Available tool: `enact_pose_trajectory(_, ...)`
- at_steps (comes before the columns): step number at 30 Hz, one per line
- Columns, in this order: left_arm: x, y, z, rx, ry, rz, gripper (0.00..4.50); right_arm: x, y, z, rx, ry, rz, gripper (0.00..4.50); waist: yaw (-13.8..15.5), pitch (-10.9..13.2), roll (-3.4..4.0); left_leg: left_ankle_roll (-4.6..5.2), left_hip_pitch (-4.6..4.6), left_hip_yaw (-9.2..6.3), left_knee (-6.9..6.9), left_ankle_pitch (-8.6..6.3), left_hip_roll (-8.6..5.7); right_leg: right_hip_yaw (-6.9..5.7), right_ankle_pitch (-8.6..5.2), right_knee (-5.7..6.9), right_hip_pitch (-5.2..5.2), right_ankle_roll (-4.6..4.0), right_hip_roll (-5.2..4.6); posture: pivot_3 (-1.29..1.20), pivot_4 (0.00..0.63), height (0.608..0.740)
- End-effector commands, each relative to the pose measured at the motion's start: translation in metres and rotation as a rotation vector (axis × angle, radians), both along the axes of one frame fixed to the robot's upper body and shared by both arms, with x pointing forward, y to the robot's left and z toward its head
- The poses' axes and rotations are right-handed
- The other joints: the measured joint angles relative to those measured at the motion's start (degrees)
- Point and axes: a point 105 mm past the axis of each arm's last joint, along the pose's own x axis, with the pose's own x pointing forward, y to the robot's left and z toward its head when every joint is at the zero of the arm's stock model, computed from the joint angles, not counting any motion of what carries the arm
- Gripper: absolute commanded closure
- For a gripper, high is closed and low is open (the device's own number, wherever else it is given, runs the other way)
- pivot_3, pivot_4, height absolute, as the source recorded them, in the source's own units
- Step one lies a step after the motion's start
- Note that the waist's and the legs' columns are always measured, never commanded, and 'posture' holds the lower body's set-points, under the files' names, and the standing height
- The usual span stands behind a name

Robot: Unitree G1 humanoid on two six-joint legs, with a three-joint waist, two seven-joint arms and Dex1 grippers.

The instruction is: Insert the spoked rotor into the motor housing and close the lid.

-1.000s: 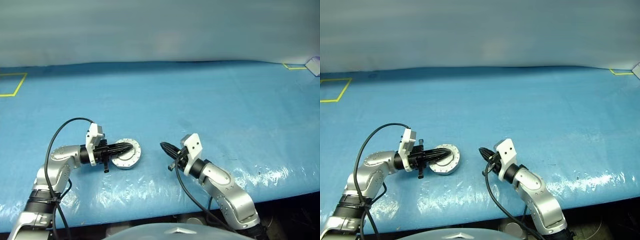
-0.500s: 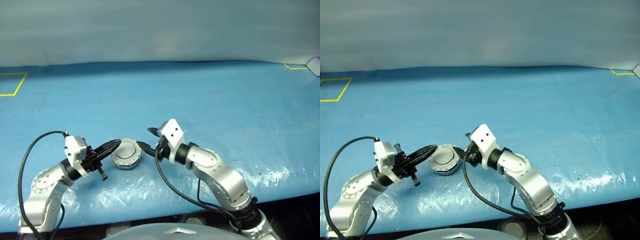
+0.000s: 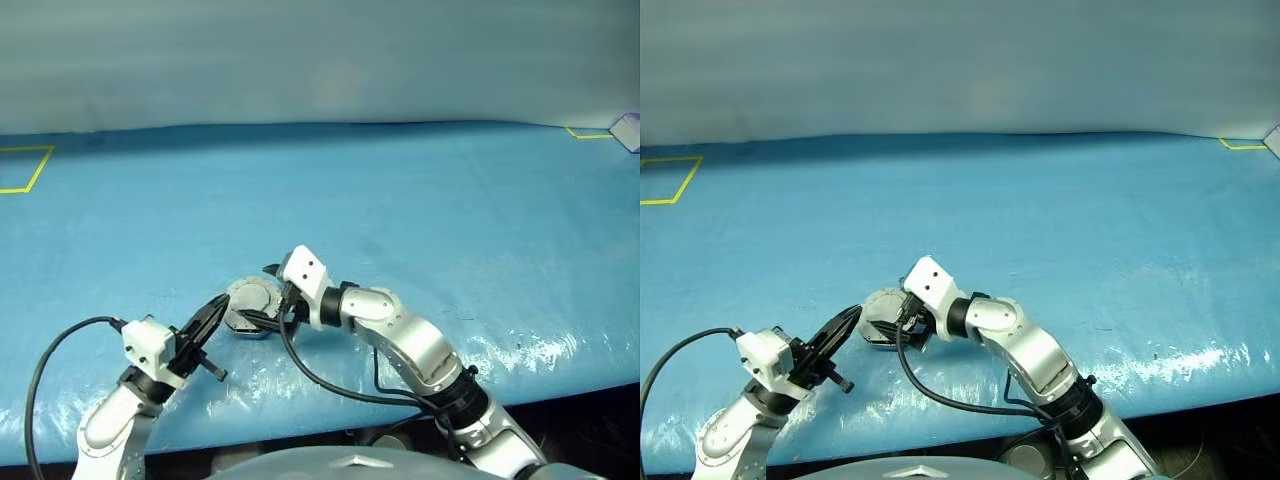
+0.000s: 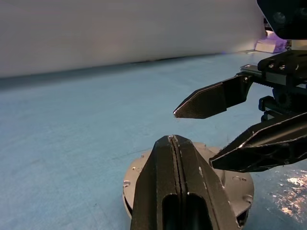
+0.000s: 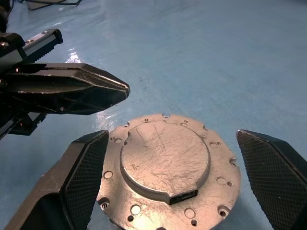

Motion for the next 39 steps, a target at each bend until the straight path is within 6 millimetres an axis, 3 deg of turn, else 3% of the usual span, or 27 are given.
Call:
enact_pose_trajectory(1,0.0,0.0,0.008,0.003,-0.059,0.044,4.5,0.0,0.009,0.006,0.024,-0.024,0.046,0.01,0.1,0.0,-0.01,0.0,0.0,-0.02,0.0,0.0,0.0,-0.01,0.0,0.0,0.01,0.0,0.0,0.0,0.15,0.74)
enact_pose_trajectory(10,-0.012,-0.006,-0.001,-0.056,-0.027,0.033,4.5,0.004,0.016,-0.006,-0.03,-0.042,0.084,0.01,-0.4,0.0,0.0,0.0,-0.02,0.0,-0.01,0.0,0.01,-0.01,-0.01,0.01,-0.04,-0.01,0.01,0.0,0.15,0.74)
enact_pose_trajectory(16,-0.013,0.0,-0.004,-0.056,-0.031,0.076,4.5,0.001,0.021,0.0,-0.014,-0.063,0.095,1.49,-0.3,0.0,0.0,0.0,-0.01,-0.01,0.0,0.0,0.02,-0.02,-0.01,0.02,-0.03,-0.01,0.01,0.0,0.15,0.74)
enact_pose_trajectory(24,-0.011,0.007,-0.005,-0.033,-0.039,0.117,4.5,-0.003,0.028,0.007,-0.013,-0.093,0.099,1.49,-0.4,0.0,0.01,0.0,-0.02,-0.01,0.0,0.0,0.02,-0.02,-0.01,0.02,-0.04,-0.01,0.02,0.0,0.15,0.74)
enact_pose_trajectory(39,-0.005,0.001,-0.007,-0.039,-0.037,0.095,4.5,-0.001,0.015,-0.021,-0.119,-0.067,0.153,1.49,-0.4,0.0,0.01,0.0,-0.01,0.0,-0.01,-0.01,0.01,-0.02,-0.01,0.01,-0.03,-0.01,0.01,0.0,0.15,0.74)
